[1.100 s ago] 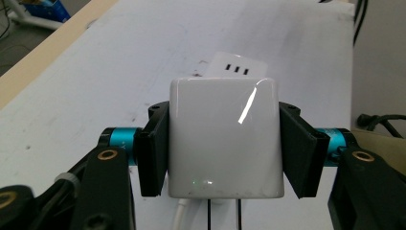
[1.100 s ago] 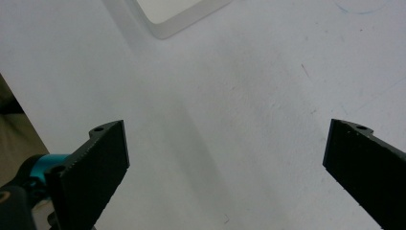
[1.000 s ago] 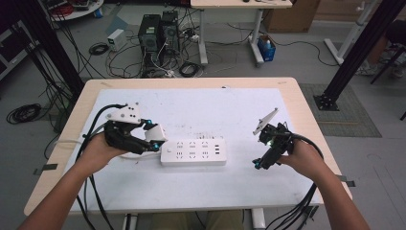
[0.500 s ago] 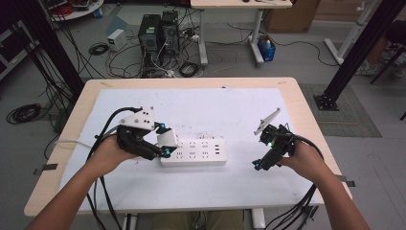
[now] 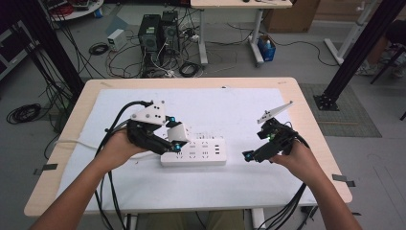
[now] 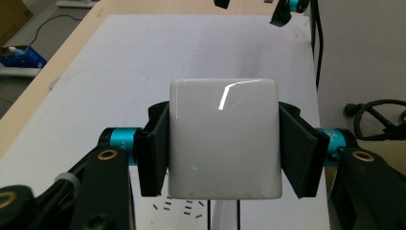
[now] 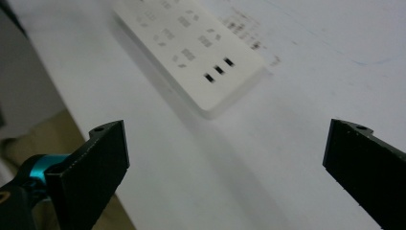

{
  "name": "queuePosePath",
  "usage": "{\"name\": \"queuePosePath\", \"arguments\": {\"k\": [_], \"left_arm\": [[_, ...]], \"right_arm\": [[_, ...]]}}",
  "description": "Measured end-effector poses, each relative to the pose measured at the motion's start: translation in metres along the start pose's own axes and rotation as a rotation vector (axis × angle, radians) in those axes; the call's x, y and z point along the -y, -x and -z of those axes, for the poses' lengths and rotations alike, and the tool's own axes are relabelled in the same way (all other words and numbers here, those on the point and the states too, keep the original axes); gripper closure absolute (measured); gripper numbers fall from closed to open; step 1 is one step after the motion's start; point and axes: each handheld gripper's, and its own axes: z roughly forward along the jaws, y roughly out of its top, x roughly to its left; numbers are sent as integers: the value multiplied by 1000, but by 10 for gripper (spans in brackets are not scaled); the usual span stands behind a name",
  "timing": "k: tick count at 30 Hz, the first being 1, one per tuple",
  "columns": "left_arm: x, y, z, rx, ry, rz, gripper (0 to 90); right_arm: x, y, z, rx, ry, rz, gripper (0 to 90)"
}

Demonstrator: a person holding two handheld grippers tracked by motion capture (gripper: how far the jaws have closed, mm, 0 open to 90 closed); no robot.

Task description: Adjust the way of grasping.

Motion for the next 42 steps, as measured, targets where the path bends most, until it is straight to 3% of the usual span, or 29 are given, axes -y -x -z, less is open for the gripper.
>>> {"name": "queuePosePath", "arguments": {"k": [3, 7, 12, 15, 19, 24, 34, 42], "left_arm": [[-4, 4, -9, 0, -14, -33, 424], [-6, 5, -19, 22, -31, -57, 424], [-7, 3, -27, 34, -13, -50, 424], [-10, 3, -32, 29, -14, -64, 424], [-15, 6, -41, 32, -24, -84, 424], [-22, 9, -52, 28, -43, -103, 425], [-35, 21, -68, 2, -87, -169, 425], [-37, 24, -73, -5, -90, -178, 425]], "right_arm": [[-3, -3, -2, -77, 58, -36, 12], [-7, -6, -4, -136, 89, -95, 12], [-10, -6, -6, -228, 149, -224, 12], [-11, -4, -8, -321, 190, -310, 12], [-13, -4, -11, -414, 232, -380, 13], [-18, -9, -15, -419, 222, -399, 13], [-29, -18, -28, -482, 211, -437, 16], [-35, -21, -36, -485, 192, -466, 20]]}}
